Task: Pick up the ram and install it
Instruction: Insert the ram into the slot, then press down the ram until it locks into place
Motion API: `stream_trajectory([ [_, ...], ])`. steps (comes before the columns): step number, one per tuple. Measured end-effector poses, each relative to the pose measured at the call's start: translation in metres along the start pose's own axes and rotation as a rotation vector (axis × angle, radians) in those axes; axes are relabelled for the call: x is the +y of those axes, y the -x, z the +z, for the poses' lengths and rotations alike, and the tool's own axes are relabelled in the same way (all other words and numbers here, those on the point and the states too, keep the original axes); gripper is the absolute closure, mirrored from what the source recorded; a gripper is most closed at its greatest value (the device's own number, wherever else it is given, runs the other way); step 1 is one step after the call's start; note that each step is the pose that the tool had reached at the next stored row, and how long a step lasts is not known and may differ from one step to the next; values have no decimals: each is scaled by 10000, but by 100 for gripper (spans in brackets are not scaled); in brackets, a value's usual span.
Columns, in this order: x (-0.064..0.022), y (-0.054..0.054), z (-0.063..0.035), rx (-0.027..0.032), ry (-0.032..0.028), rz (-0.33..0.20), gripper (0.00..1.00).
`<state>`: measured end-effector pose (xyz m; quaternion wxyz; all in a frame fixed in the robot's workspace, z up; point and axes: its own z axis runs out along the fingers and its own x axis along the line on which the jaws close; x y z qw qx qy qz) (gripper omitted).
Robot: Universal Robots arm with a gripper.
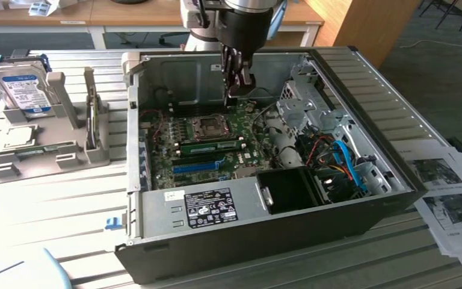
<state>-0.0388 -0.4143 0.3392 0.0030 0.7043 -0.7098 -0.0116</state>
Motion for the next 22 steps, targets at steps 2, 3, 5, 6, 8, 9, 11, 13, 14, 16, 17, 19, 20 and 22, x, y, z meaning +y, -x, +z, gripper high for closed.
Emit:
stream_trajectory([
  [2, 0, 0, -1, 0, 0, 0, 82],
  [3, 0, -1, -7, 3, 1, 0, 82],
  [5, 1, 0, -19, 2, 4, 0, 82],
  [6, 1, 0, -25, 1, 5, 1, 82],
  [8, 1, 0, -38, 1, 9, 0, 82],
  [9, 1, 0, -39, -1, 8, 0, 82],
  [11, 1, 0, -39, -1, 9, 0, 82],
  [13, 1, 0, -40, 0, 9, 0, 82],
  [14, 1, 0, -40, 0, 9, 0, 82],
  [16, 1, 0, -40, 0, 9, 0, 82],
  [17, 1, 0, -40, 0, 9, 0, 82],
  [19, 1, 0, -40, 0, 9, 0, 82],
  [20, 1, 0, -40, 0, 9, 0, 82],
  [22, 1, 0, -40, 0, 9, 0, 82],
])
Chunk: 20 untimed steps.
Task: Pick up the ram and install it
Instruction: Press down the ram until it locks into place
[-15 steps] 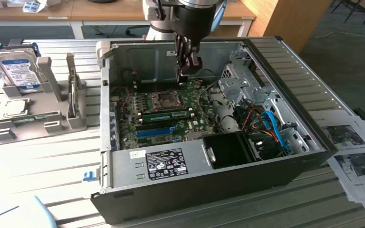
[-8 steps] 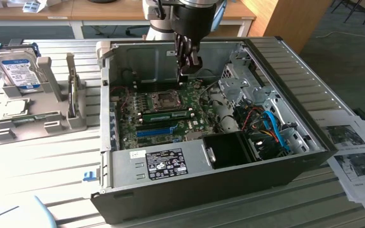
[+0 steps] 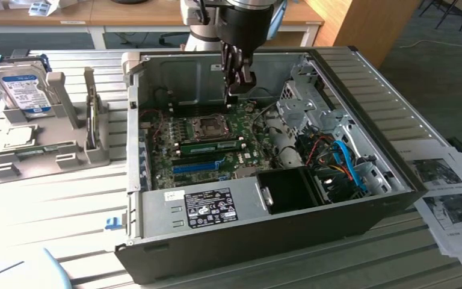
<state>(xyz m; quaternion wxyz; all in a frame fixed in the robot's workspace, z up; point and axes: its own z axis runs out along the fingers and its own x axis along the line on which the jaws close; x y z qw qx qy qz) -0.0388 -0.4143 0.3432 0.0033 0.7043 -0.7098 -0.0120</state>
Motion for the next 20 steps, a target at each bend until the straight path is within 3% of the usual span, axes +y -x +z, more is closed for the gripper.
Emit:
stream_trajectory([
  [1, 0, 0, 0, 0, 0, 0, 82],
  [2, 0, 0, 0, 0, 0, 0, 90],
  [11, 0, 0, 0, -1, 0, 0, 91],
  [20, -39, 1, 4, -111, -38, -3, 91],
])
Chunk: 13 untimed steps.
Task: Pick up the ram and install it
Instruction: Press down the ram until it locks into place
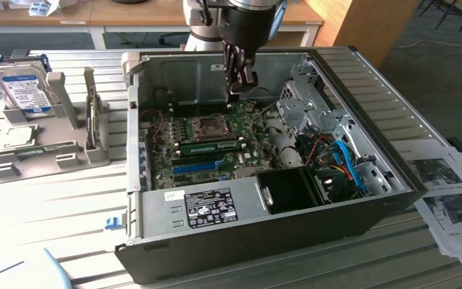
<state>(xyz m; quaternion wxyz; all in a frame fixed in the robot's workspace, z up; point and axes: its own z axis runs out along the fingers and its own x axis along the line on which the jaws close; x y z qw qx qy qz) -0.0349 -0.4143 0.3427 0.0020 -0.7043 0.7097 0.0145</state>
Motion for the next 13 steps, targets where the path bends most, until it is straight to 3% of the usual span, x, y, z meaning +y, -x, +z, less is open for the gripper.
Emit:
stream_trajectory([
  [5, -40, 1, 3, -66, -15, -2, 91],
  [13, -145, 1, 8, -125, -18, -3, 91],
])
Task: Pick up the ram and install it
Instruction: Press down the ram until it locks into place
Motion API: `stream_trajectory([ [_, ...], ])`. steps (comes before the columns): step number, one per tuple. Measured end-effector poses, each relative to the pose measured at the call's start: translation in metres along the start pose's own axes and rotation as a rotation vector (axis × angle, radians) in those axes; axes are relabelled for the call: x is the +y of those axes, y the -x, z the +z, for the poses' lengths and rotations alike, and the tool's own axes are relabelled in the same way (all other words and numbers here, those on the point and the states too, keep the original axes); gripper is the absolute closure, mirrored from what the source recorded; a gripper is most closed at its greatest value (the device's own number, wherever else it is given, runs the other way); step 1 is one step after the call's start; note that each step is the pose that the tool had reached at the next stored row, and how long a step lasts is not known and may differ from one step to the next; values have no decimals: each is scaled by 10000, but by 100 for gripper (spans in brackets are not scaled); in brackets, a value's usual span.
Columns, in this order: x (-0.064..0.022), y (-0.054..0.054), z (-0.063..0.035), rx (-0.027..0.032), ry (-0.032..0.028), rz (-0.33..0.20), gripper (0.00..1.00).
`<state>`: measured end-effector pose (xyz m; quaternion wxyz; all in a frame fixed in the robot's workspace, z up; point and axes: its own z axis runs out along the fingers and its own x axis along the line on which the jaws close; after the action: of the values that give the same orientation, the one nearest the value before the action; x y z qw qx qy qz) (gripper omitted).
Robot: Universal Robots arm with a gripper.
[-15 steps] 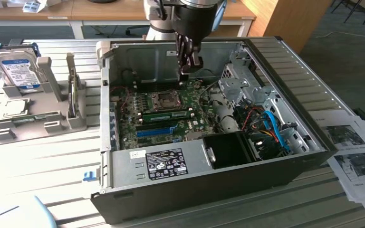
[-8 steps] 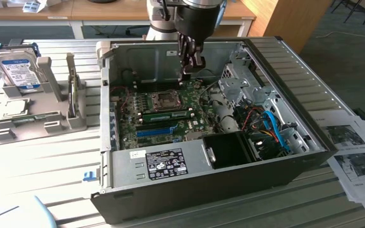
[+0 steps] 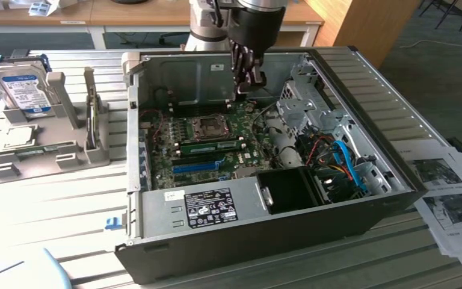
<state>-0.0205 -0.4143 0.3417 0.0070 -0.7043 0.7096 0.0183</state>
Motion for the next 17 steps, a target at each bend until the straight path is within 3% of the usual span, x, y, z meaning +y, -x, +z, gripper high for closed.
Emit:
stream_trajectory([
  [10, -134, 1, 7, -51, -1, -1, 91],
  [17, -139, 1, 8, -53, -1, 0, 91],
])
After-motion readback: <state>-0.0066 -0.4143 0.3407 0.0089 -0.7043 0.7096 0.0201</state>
